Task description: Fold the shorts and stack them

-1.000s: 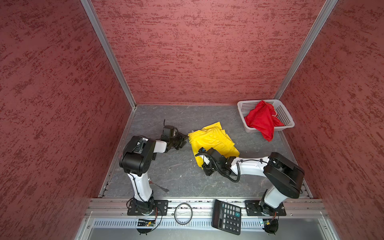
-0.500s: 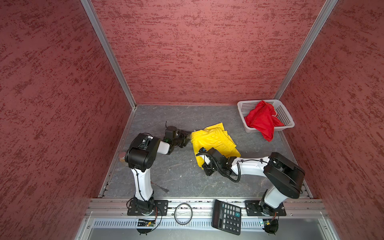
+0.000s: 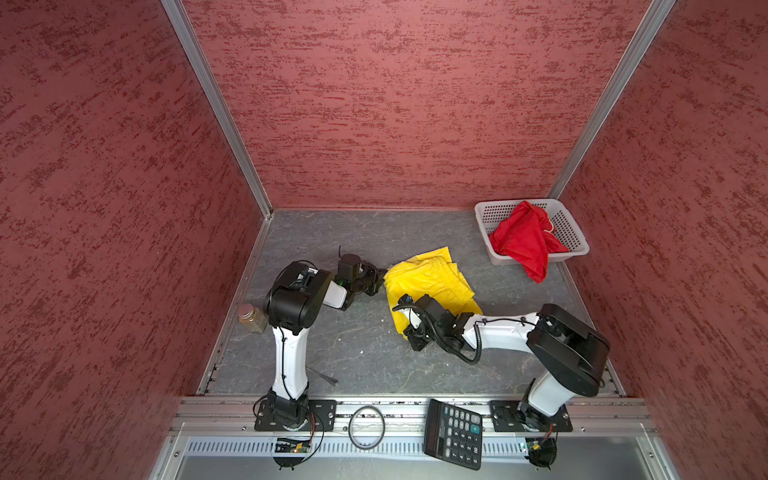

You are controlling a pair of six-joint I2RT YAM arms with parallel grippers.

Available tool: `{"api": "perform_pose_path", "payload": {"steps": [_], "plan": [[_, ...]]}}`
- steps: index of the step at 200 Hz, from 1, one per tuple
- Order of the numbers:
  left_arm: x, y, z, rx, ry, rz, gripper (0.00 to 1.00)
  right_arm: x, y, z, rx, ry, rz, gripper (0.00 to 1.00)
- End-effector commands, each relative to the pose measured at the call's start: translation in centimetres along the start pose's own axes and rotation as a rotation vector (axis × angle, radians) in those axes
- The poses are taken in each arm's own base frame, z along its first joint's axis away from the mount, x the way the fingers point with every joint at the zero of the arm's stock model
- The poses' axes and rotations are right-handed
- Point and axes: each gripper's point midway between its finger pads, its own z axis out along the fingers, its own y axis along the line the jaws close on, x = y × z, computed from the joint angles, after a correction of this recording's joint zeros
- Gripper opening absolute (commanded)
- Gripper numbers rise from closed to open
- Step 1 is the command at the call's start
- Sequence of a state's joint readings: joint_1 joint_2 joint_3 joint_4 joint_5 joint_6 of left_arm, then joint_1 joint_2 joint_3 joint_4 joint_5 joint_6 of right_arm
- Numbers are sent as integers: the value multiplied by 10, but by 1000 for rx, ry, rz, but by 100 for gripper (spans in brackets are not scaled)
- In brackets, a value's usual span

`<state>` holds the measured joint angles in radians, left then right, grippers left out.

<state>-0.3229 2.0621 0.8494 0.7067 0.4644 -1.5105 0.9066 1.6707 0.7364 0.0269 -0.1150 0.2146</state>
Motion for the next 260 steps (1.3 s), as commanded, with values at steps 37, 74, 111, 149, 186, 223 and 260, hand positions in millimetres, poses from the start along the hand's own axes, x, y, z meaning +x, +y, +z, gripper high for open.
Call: {"api": "perform_pose_path", "payload": {"steps": [37, 74, 111, 149, 186, 223, 260], "plan": [[-43, 5, -10, -93, -58, 14, 0, 74, -22, 1, 73, 243, 111, 0], [-79, -19, -20, -138, -114, 80, 0, 101, -17, -7, 40, 293, 215, 0], [-95, -35, -13, -171, -116, 147, 0, 110, -14, -16, 28, 303, 271, 0], [-107, -33, 2, -204, -102, 174, 3, 116, -11, -17, 9, 321, 295, 0], [-129, -37, 4, -220, -126, 180, 5, 128, -7, -21, -2, 334, 341, 0], [-145, -52, 8, -231, -127, 201, 5, 132, -6, -27, 4, 329, 364, 0], [-154, -55, 10, -272, -135, 238, 16, 130, -10, -26, 34, 325, 358, 0]]}}
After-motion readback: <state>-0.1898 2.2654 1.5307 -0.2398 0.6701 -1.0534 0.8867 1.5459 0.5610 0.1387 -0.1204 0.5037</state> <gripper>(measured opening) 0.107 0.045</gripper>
